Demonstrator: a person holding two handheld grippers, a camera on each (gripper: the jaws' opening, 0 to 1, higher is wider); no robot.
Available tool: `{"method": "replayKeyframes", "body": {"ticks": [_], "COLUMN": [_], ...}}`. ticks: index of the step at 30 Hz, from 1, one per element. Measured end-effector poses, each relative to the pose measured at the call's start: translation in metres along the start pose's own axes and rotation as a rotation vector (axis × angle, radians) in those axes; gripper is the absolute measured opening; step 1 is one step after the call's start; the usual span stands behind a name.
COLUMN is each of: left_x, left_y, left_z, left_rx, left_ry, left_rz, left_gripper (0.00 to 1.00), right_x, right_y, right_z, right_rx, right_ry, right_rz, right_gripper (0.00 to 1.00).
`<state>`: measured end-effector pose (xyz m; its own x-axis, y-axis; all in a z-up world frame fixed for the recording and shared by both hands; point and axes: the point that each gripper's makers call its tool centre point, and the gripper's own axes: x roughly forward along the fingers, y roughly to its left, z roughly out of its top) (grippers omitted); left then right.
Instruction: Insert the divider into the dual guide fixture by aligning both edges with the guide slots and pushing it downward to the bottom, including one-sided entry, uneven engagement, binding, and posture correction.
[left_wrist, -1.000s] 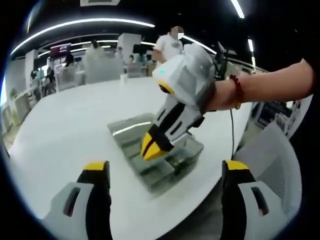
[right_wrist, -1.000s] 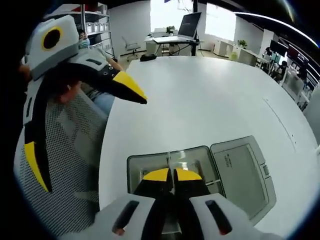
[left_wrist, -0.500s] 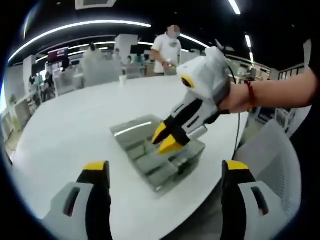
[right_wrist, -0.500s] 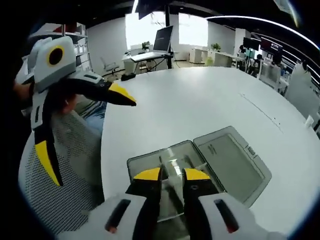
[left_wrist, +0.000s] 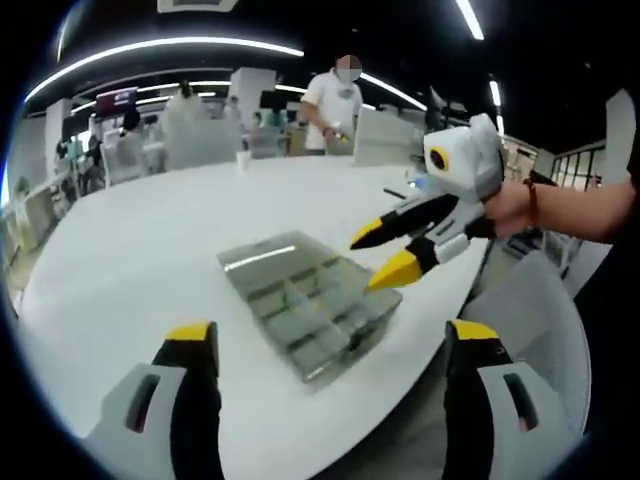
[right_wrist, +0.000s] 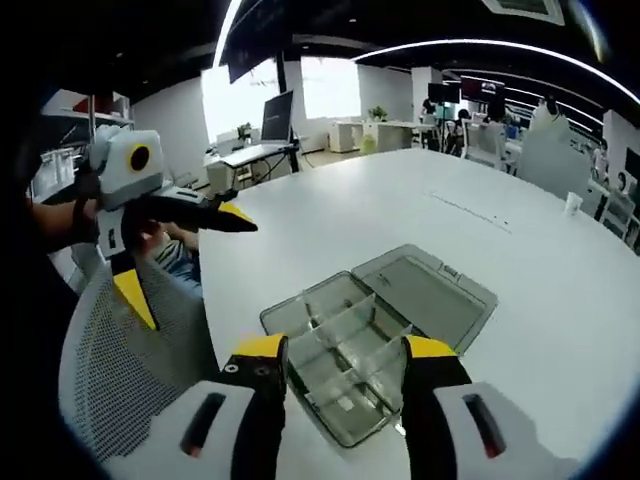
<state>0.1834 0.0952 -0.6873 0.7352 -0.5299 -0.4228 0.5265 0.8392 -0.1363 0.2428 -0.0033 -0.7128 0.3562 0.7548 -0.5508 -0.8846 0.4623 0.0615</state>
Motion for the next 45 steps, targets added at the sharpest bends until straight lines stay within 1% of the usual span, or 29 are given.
{"method": "replayKeyframes", "body": {"ticks": [2,3,4,7,9,11,13,15,17,19,21,22,26,32,36,37,40,42,43,45], "left_x": [-0.002,-0.003,-0.006,-0.009,-0.012,-0.015,-0.016,-0.018,-0.021,-0.024,-0.027,-0.027,-0.029,-0.03,-0.029,-0.029,-0.026,-0.025,-0.025,-0.025], "left_y": [0.001,0.001,0.002,0.002,-0.002,-0.003,-0.003,-0.003,-0.004,-0.002,0.001,0.002,0.005,0.013,0.01,0.008,0.004,0.002,0.0,0.001], "left_z": [-0.001,-0.003,-0.005,-0.005,-0.004,-0.005,-0.006,-0.007,-0.007,-0.007,-0.006,-0.006,-0.005,-0.002,-0.002,-0.001,-0.001,-0.003,-0.002,-0.001], "left_rx": [0.0,0.0,0.005,0.01,0.019,0.021,0.015,0.016,0.022,0.023,0.015,0.014,0.02,0.009,0.016,0.014,0.013,0.005,-0.004,-0.01], "left_ry": [0.003,0.014,0.03,0.022,0.025,0.028,0.034,0.032,0.028,0.025,0.018,0.018,0.014,-0.001,0.005,0.0,-0.003,-0.005,-0.015,-0.02], "left_rz": [-0.003,-0.004,-0.003,-0.004,-0.025,-0.027,-0.029,-0.025,-0.029,-0.027,-0.023,-0.022,-0.025,-0.015,-0.024,-0.028,-0.04,-0.051,-0.059,-0.054], "left_gripper": [0.92,0.93,0.93,0.92,0.93,0.94,0.94,0.96,0.97,0.98,0.98,0.98,0.99,0.99,0.98,0.98,0.98,0.99,0.99,0.99], "right_x": [-0.006,-0.009,-0.013,-0.021,-0.028,-0.036,-0.042,-0.05,-0.054,-0.056,-0.058,-0.06,-0.065,-0.07,-0.072,-0.073,-0.072,-0.073,-0.072,-0.072], "right_y": [0.0,0.001,0.0,0.001,0.002,0.004,0.006,0.008,0.006,0.001,-0.002,-0.004,-0.005,-0.006,-0.009,-0.011,-0.012,-0.016,-0.016,-0.015], "right_z": [-0.003,-0.005,-0.005,-0.009,-0.015,-0.022,-0.025,-0.024,-0.023,-0.024,-0.031,-0.031,-0.026,-0.027,-0.028,-0.027,-0.025,-0.025,-0.025,-0.025], "right_rx": [0.025,0.027,0.022,0.03,0.027,0.019,0.018,0.044,0.057,0.088,0.118,0.116,0.156,0.144,0.151,0.149,0.159,0.145,0.141,0.146], "right_ry": [-0.002,-0.001,-0.011,-0.016,-0.007,0.02,0.018,0.0,-0.02,-0.041,-0.013,-0.015,-0.059,-0.044,-0.035,-0.041,-0.053,-0.056,-0.051,-0.047], "right_rz": [0.004,0.002,-0.01,-0.021,-0.033,-0.045,-0.047,-0.051,-0.065,-0.087,-0.096,-0.111,-0.114,-0.118,-0.13,-0.143,-0.146,-0.171,-0.171,-0.165], "right_gripper": [0.53,0.56,0.57,0.59,0.64,0.72,0.77,0.8,0.81,0.81,0.82,0.82,0.85,0.85,0.83,0.82,0.82,0.82,0.83,0.83]}}
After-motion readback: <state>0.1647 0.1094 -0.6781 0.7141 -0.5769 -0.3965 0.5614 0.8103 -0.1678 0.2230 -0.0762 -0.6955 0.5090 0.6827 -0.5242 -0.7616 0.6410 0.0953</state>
